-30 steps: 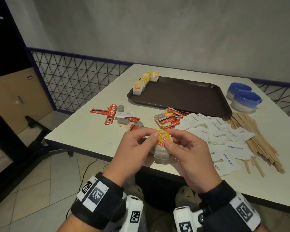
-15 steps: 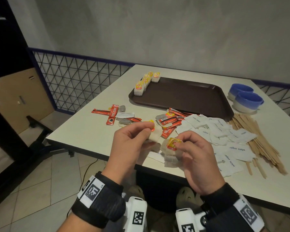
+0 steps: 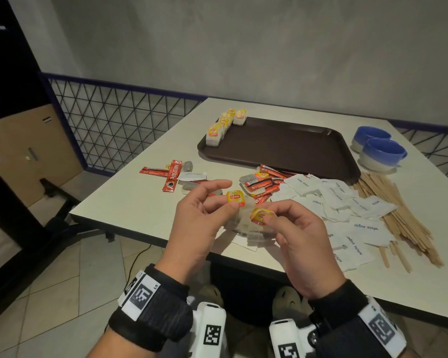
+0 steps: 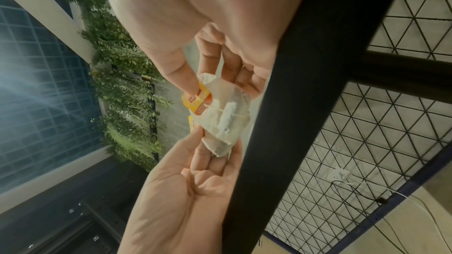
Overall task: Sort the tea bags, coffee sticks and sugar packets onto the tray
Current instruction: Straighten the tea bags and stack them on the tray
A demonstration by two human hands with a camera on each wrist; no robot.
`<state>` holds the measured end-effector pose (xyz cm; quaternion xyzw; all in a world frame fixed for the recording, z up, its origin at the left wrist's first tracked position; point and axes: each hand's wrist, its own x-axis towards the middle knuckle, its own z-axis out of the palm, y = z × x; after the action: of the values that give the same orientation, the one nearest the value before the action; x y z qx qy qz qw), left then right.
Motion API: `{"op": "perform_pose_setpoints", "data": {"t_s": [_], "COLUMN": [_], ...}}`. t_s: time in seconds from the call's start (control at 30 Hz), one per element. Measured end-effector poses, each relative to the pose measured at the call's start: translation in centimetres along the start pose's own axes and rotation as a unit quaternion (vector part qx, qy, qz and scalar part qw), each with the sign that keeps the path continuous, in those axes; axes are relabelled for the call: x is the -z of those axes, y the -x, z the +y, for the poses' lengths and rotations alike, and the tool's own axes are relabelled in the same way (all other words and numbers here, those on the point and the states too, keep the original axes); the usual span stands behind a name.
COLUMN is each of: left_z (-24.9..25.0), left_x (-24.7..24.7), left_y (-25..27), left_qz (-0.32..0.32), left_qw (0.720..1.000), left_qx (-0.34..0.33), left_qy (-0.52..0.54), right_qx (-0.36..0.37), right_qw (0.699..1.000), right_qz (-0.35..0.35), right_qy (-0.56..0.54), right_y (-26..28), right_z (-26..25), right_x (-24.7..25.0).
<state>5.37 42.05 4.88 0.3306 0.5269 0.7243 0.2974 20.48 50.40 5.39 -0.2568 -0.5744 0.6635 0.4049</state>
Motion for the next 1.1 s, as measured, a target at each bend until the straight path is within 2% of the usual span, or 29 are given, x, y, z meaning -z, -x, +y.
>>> {"op": "perform_pose_setpoints", "data": {"t_s": [0.1, 0.33, 0.63, 0.93, 1.03, 1.1], "left_z": [0.18, -0.21, 0.04, -0.21, -0.16, -0.20], "left_x": [-0.06, 0.25, 0.01, 0.35, 0.34, 0.28], "left_y": [0.17, 0.03, 0.25, -0.13, -0.09, -0.06], "left_qz": [-0.019, -0.039, -0.079, -0.098, -0.103, -0.083], "left_qw": [1.000, 0.998, 0.993, 0.989, 0.989, 0.993], "left_qx": [0.016, -0.009, -0.005, -0.043, -0.033, -0.020], "left_qy": [0.001, -0.043, -0.085, -0.099, -0.099, -0.081], "right_qx": [0.009, 0.005, 0.026, 0.034, 0.037, 0.024], "right_qw": [1.000, 0.999, 0.997, 0.997, 0.997, 0.998], "right_qz": [0.010, 0.017, 0.010, 0.003, -0.003, -0.001], "right_qy": [0.021, 0.051, 0.076, 0.074, 0.074, 0.054], "right_y": [0.03, 0.18, 0.12, 0.23, 0.29, 0.28], "right_z": [-0.10, 0.01, 0.37, 0.11, 0.07, 0.02], "right_x": [-0.20, -0.43, -0.10, -0.16, -0.14, -0.16]}}
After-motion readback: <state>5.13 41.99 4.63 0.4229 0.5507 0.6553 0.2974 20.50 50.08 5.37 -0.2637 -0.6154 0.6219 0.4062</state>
